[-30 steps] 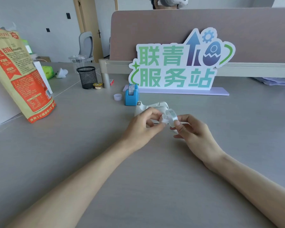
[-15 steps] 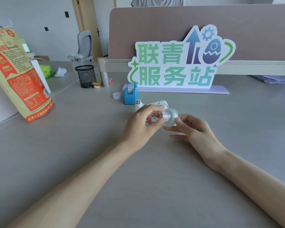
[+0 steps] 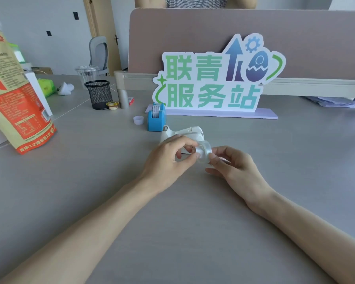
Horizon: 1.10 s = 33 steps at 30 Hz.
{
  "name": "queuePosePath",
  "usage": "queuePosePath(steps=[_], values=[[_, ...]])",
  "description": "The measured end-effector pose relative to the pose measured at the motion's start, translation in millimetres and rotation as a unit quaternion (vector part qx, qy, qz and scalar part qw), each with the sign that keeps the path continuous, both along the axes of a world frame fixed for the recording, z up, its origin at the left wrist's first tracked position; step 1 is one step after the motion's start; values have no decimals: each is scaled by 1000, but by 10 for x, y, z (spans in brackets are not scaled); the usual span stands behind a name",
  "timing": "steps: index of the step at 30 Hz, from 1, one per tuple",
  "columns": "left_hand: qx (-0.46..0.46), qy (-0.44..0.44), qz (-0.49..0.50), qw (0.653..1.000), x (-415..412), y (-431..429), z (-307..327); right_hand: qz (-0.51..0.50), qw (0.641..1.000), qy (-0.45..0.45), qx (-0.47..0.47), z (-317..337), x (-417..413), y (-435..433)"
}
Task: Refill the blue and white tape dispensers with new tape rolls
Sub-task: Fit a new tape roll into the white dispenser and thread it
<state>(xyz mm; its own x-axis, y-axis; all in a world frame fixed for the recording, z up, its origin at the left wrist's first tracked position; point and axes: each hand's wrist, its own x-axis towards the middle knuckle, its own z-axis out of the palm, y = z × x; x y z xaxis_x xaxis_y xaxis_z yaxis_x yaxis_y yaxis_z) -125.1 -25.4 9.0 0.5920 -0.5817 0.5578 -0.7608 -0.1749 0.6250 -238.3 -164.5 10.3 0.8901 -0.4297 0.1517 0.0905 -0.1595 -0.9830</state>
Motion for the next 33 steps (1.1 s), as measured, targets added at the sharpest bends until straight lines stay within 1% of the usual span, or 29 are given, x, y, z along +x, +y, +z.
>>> queuePosePath(steps=[7, 12, 16, 20, 23, 29, 33], values=[[-10, -20, 17, 1000, -23, -2, -20, 6, 1000, 1, 9, 16, -19, 8], [-8, -61, 42, 997, -28, -3, -35, 22, 1000, -4, -8, 33, -46, 20], [-20, -74, 52, 996, -15, 13, -24, 37, 999, 1, -20, 32, -43, 18], [-24, -60, 38, 997, 2, 10, -25, 42, 999, -1, -20, 39, -49, 3], [-32, -39, 21, 999, 1, -7, -23, 37, 999, -6, -3, 41, -57, -11], [-61, -1, 30, 998, -24, -39, -17, 35, 998, -23, 45, 61, -57, -1], [-57, -14, 31, 998, -25, -32, -19, 46, 997, -13, 58, 58, -45, -12]])
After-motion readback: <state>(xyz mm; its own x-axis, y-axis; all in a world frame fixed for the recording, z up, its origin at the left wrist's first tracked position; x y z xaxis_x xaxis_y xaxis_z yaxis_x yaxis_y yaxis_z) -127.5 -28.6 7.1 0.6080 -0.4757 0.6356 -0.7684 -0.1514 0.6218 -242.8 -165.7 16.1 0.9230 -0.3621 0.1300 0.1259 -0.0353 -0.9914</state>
